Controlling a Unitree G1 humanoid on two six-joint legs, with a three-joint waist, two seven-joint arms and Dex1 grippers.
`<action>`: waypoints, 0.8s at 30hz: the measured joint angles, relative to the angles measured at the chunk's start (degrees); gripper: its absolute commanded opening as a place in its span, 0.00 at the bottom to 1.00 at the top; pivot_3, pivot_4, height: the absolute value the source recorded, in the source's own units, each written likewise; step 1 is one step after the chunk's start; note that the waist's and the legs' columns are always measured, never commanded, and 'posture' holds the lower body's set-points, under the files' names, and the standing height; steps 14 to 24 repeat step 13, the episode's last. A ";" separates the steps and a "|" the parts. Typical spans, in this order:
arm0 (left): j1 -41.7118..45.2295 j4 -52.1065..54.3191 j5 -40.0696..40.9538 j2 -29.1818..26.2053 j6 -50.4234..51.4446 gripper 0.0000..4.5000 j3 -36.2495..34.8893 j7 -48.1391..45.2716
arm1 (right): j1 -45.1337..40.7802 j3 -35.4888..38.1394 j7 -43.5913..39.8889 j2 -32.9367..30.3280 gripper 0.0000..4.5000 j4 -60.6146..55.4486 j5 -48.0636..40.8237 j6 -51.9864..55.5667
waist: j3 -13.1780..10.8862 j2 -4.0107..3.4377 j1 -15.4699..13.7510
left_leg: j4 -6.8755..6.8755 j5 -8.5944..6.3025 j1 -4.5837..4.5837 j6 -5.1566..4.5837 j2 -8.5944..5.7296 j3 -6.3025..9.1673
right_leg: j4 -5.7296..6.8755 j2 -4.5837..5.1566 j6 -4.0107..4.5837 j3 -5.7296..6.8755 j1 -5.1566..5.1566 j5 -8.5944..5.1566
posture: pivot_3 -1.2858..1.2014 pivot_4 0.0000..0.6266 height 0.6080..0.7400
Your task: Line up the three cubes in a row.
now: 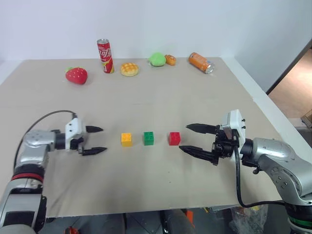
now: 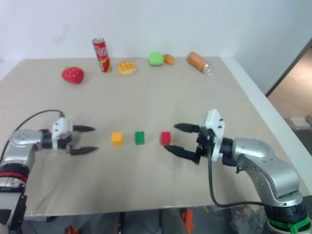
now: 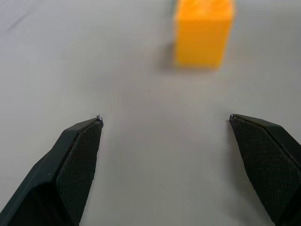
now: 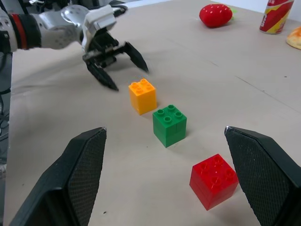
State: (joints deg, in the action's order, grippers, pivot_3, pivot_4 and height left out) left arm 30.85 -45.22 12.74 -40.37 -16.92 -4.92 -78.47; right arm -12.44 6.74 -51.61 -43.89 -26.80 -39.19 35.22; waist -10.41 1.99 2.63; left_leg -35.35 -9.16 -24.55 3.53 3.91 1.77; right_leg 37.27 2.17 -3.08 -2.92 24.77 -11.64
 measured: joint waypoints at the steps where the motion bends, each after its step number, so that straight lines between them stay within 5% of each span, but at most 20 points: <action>1: -1.76 2.63 1.10 0.57 3.62 0.99 -1.84 4.01 | -0.20 -0.02 0.73 0.43 0.93 0.89 0.98 -0.76 | 0.00 0.01 -0.06 | -0.02 0.01 -0.04 -0.01 0.00 0.00 | -0.01 0.01 0.00 -0.01 -0.01 0.02 | 0.52 0.24 1.00; 7: -6.79 21.66 9.75 5.39 29.18 0.99 -13.74 31.28 | -6.22 3.71 14.95 8.80 0.93 16.46 8.17 -5.09 | 0.01 0.07 -0.42 | -0.11 0.07 -0.07 -0.03 -0.03 -0.07 | -0.06 0.04 -0.14 -0.10 -0.13 0.09 | 0.52 0.24 1.00; 13: -17.76 41.61 13.21 14.02 38.47 0.99 -20.09 50.40 | -9.06 12.81 30.40 16.27 0.93 27.39 12.19 -9.08 | 0.02 0.06 -0.22 | 0.16 0.03 0.02 -0.06 -0.02 -0.08 | -0.11 -0.09 -0.27 -0.23 -0.14 0.00 | 0.52 0.24 1.00; 24: -17.76 41.61 13.21 14.02 38.47 0.99 -20.09 50.40 | -9.06 12.81 30.40 16.27 0.93 27.39 12.19 -9.08 | 0.02 0.06 -0.22 | 0.16 0.03 0.02 -0.06 -0.02 -0.08 | -0.11 -0.09 -0.27 -0.23 -0.14 0.00 | 0.52 0.24 1.00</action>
